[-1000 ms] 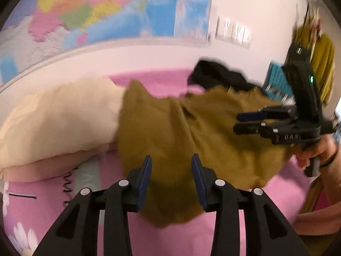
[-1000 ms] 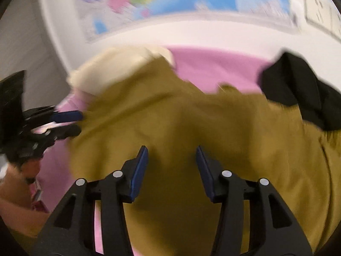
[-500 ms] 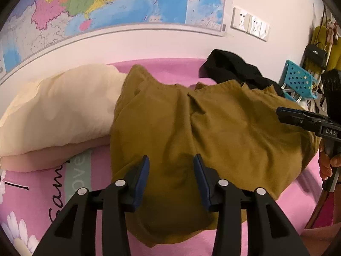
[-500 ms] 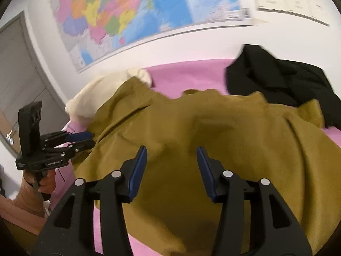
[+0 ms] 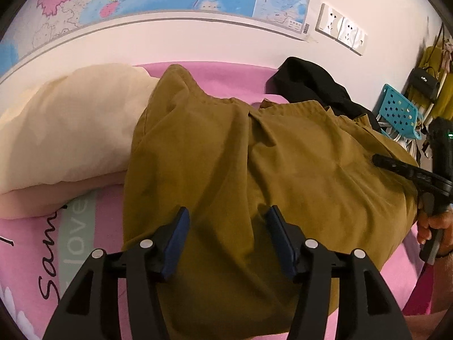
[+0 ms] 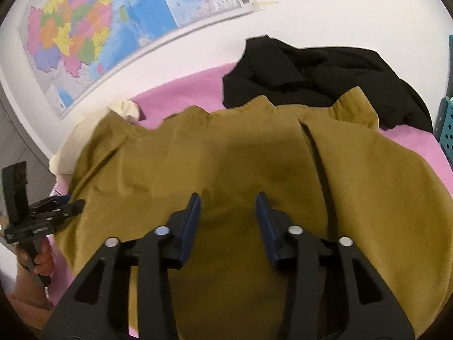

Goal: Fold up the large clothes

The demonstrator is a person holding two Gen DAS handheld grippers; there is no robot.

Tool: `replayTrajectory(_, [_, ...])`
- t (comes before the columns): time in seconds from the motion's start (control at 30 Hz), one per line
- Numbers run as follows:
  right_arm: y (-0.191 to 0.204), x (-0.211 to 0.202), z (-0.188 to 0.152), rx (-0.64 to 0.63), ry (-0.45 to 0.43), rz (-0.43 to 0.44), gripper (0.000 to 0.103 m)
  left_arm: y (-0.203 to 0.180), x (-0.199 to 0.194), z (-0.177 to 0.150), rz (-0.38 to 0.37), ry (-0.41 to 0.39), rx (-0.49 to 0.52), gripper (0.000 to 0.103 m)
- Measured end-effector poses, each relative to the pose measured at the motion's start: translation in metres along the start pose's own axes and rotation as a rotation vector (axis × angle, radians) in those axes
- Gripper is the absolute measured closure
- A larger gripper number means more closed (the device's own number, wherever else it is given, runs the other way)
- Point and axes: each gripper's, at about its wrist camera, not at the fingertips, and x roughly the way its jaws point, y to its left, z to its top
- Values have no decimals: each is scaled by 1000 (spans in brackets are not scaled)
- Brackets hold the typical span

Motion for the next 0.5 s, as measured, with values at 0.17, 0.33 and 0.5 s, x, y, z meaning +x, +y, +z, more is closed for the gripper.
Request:
replayTrajectory(0.17, [30, -42, -10, -118, -67, 74, 41, -2, -9, -2, 3, -12, -7, 48])
replayTrajectory(0.33, [66, -63, -28, -276, -63, 109, 34, 1, -22, -8, -24, -26, -37, 48])
replayTrajectory(0.5, [107, -54, -49, -450, -15, 107, 29, 7, -43, -17, -63, -47, -71, 48])
